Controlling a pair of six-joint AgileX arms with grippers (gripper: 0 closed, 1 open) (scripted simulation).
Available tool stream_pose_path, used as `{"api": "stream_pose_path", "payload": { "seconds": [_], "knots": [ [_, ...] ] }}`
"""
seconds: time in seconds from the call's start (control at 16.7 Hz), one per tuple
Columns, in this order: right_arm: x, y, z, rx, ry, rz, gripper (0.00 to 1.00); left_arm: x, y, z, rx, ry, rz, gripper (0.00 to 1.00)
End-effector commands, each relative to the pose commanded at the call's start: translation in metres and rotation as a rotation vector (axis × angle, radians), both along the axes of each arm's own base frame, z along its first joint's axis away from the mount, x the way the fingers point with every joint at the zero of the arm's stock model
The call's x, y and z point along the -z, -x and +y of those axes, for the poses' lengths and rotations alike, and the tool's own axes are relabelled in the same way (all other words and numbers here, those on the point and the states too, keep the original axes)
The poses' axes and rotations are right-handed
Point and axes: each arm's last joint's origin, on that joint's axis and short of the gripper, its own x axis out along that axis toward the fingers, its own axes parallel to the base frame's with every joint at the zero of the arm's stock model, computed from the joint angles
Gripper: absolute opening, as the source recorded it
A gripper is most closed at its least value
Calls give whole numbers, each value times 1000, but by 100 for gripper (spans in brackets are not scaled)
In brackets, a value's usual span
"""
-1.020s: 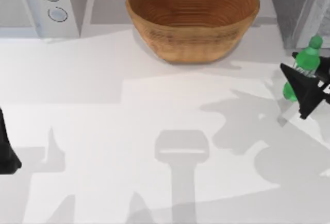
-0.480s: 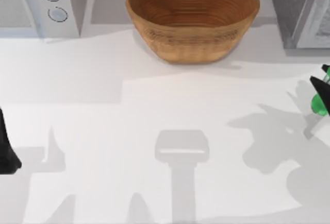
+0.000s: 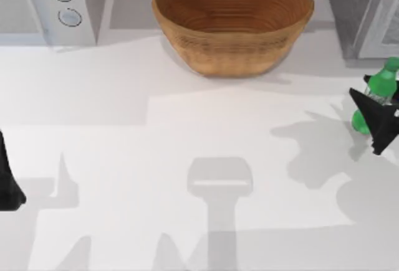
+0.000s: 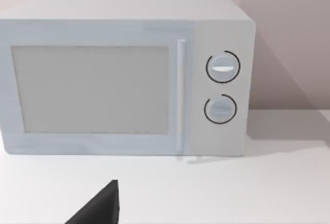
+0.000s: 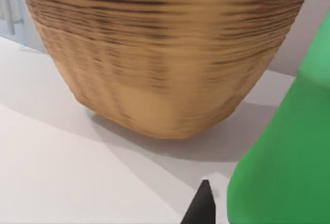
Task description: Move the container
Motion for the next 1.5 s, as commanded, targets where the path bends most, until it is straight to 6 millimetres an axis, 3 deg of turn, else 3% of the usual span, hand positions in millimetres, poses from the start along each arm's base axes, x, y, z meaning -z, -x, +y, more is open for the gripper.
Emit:
{"api": "stream_pose_path", "payload": {
  "seconds": [0.36, 1.14, 1.5],
  "knots": [
    [9, -9, 11, 1, -1, 1, 0, 0, 0, 0, 0, 0, 0, 100],
    [9, -9, 11, 1, -1, 1, 98, 0, 0, 0, 0, 0, 0, 100],
    [9, -9, 11, 1, -1, 1, 100, 0, 0, 0, 0, 0, 0, 100]
  ]
}}
